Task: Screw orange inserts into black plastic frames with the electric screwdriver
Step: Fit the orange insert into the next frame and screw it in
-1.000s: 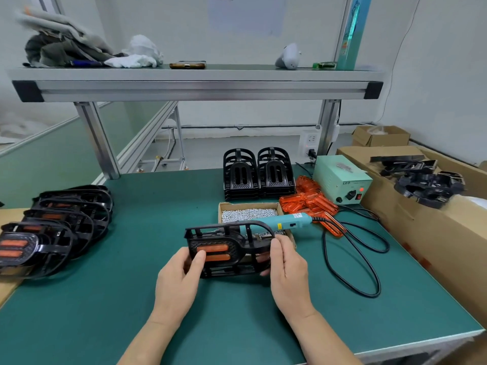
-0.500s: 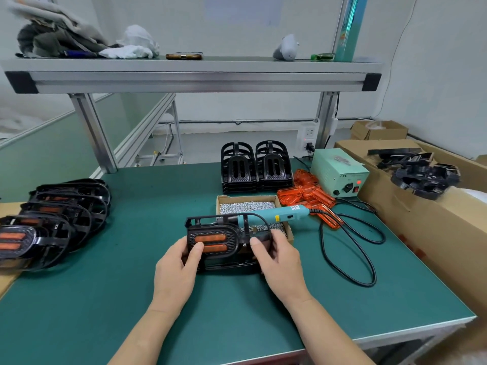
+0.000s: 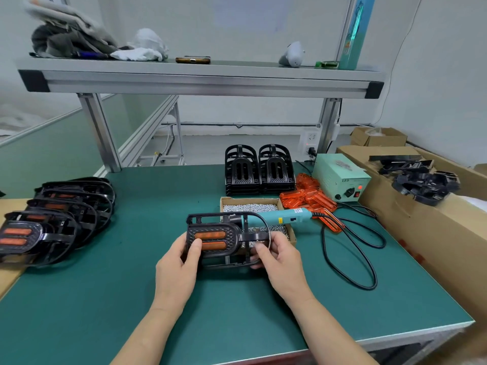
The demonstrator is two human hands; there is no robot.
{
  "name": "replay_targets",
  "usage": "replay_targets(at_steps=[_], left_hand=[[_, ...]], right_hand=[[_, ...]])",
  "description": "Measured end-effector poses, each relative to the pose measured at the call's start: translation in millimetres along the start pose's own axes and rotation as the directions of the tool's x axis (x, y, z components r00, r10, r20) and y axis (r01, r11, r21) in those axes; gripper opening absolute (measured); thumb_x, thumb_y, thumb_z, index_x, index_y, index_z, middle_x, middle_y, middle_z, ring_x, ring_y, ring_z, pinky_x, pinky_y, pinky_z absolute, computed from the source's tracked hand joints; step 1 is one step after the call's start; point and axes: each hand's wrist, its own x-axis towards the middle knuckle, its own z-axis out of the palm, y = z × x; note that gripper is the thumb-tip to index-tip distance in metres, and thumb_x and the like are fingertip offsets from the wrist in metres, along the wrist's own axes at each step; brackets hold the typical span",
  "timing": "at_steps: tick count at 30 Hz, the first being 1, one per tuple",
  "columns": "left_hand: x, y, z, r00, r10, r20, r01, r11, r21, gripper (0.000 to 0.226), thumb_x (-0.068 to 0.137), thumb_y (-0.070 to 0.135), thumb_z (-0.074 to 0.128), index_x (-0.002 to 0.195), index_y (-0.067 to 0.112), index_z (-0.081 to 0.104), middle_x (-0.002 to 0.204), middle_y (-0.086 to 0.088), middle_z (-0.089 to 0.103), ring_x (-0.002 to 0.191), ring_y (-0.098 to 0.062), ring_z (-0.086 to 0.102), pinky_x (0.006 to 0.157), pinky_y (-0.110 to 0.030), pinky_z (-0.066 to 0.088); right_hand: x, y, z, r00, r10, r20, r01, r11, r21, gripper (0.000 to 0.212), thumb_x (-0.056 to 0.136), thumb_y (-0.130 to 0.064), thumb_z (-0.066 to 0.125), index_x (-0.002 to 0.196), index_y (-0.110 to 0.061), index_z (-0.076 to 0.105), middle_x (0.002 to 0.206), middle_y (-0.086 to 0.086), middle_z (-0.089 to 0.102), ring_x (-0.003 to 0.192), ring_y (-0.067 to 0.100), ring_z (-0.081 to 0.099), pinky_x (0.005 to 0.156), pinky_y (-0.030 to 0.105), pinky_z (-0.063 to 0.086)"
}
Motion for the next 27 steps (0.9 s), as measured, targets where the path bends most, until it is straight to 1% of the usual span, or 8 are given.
replay_targets(at_steps=[2, 4, 7, 9, 11, 14, 19, 27], left_hand=[[0.6, -1.7, -0.1, 1.0, -0.017, -0.014, 0.017, 1.0, -0.023, 0.024, 0.1, 0.036, 0.057, 0.122, 0.038, 0.065, 0.104, 0.019, 0.073, 0.1, -0.003, 0.067, 0.087, -0.03, 0.05], [1.6, -1.4, -0.2, 0.999, -0.044, -0.03, 0.043, 0.998, -0.04, 0.025, 0.097, 0.039, 0.06, 0.122, 0.036, 0.063, 0.096, 0.005, 0.073, 0.085, -0.016, 0.069, 0.075, -0.035, 0.056], [1.1, 1.5, -0.5, 0.996, -0.08, -0.044, 0.076, 0.994, -0.078, 0.019, 0.094, 0.038, 0.066, 0.107, 0.025, 0.065, 0.086, -0.003, 0.072, 0.068, -0.016, 0.07, 0.052, -0.027, 0.052], [0.3, 2.2, -0.8, 0.995, -0.093, -0.032, 0.091, 0.994, -0.06, 0.021, 0.092, 0.04, 0.067, 0.092, 0.019, 0.065, 0.076, -0.005, 0.072, 0.06, -0.017, 0.07, 0.043, -0.024, 0.046], [-0.3, 1.7, -1.4, 0.995, -0.096, 0.007, 0.096, 0.995, -0.03, 0.027, 0.092, 0.042, 0.067, 0.083, 0.017, 0.066, 0.07, -0.004, 0.072, 0.057, -0.019, 0.069, 0.04, -0.024, 0.043], [-0.1, 1.7, -3.0, 0.995, -0.091, 0.042, 0.091, 0.996, -0.013, 0.03, 0.093, 0.04, 0.067, 0.079, 0.014, 0.068, 0.067, -0.004, 0.072, 0.056, -0.021, 0.069, 0.039, -0.023, 0.041], [1.7, 1.7, -5.8, 0.991, -0.133, 0.011, 0.133, 0.982, -0.131, 0.024, 0.093, 0.034, 0.068, 0.086, 0.011, 0.068, 0.07, -0.01, 0.073, 0.055, -0.022, 0.067, 0.038, -0.023, 0.041], [3.3, 4.3, -8.4, 0.983, -0.185, -0.003, 0.18, 0.958, -0.224, 0.042, 0.094, 0.037, 0.065, 0.077, -0.001, 0.067, 0.065, -0.018, 0.071, 0.049, -0.024, 0.064, 0.037, -0.021, 0.041]], right_hand=[[1.4, 0.9, 0.5, 1.0, 0.007, -0.016, -0.007, 1.0, 0.0, 0.01, 0.098, -0.004, 0.06, 0.101, -0.013, 0.064, 0.09, 0.006, 0.075, 0.082, 0.023, 0.073, 0.07, 0.035, 0.06], [2.7, 1.8, 1.3, 0.999, 0.014, -0.037, -0.013, 1.0, 0.016, 0.01, 0.099, -0.004, 0.059, 0.101, -0.012, 0.064, 0.092, 0.006, 0.075, 0.085, 0.025, 0.074, 0.075, 0.039, 0.061], [3.3, 1.3, 4.0, 0.997, 0.043, -0.065, -0.035, 0.993, 0.11, 0.01, 0.1, 0.0, 0.055, 0.097, -0.007, 0.061, 0.083, 0.005, 0.075, 0.076, 0.02, 0.074, 0.063, 0.029, 0.059], [2.8, 0.4, 6.3, 0.996, 0.051, -0.071, -0.04, 0.989, 0.146, 0.009, 0.1, 0.0, 0.054, 0.096, -0.006, 0.06, 0.081, 0.004, 0.074, 0.075, 0.018, 0.073, 0.062, 0.026, 0.058], [1.8, -0.8, 8.8, 0.996, 0.055, -0.066, -0.043, 0.984, 0.171, 0.008, 0.101, 0.0, 0.054, 0.097, -0.006, 0.06, 0.081, 0.005, 0.073, 0.076, 0.019, 0.073, 0.062, 0.026, 0.058], [1.0, -3.2, 12.2, 0.997, 0.056, -0.056, -0.045, 0.981, 0.19, 0.01, 0.101, -0.001, 0.053, 0.099, -0.007, 0.06, 0.081, 0.004, 0.072, 0.076, 0.018, 0.072, 0.064, 0.027, 0.058], [0.5, -6.4, 20.8, 0.997, 0.065, -0.045, -0.052, 0.967, 0.249, 0.01, 0.103, 0.001, 0.049, 0.101, -0.004, 0.058, 0.076, 0.0, 0.072, 0.072, 0.011, 0.071, 0.063, 0.024, 0.057], [-3.4, -9.1, 54.5, 0.996, 0.072, -0.053, -0.051, 0.946, 0.32, 0.01, 0.103, 0.0, 0.049, 0.101, -0.005, 0.058, 0.075, 0.0, 0.072, 0.071, 0.013, 0.071, 0.064, 0.024, 0.057]])
